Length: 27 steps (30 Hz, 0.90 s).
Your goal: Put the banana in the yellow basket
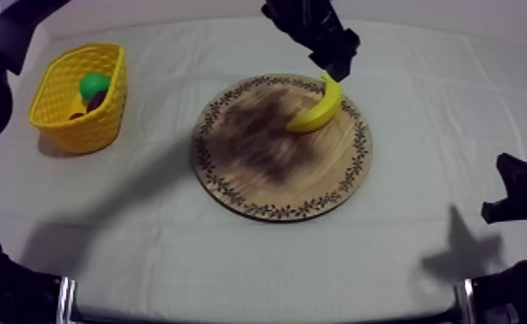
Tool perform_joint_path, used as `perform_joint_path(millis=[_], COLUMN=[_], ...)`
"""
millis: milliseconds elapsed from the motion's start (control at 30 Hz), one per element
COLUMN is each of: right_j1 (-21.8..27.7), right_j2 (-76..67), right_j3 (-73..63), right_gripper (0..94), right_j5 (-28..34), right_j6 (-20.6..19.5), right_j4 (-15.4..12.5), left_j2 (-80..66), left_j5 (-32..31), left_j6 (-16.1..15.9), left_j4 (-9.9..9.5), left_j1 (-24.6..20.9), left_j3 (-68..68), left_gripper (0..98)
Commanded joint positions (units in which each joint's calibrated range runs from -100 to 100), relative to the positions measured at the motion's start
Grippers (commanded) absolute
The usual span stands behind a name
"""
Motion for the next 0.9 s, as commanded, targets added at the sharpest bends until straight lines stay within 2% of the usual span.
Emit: perform_joint_path(millis=[0,633,867], right_j1=[0.0,0.0,0.0], right_j2=[0.0,0.0,0.0], right_j3=[-0.1,-0.1,-0.1], right_gripper=[0.2,0.2,0.2], right_j5=[0.0,0.0,0.0], right_j6=[0.0,0.0,0.0], right_j4=[0.0,0.0,0.0], left_j2=[0.8,15.3,20.5], left_j5=[0.0,0.0,0.0], left_j6=[-0.2,1.0,1.8], left_j4=[-0.02,0.28,-0.41], left_j1=[0.0,0.5,0.7], left_j3=[-0.4,-5.6,-10.3], left_gripper=[84.4,80.9,79.5])
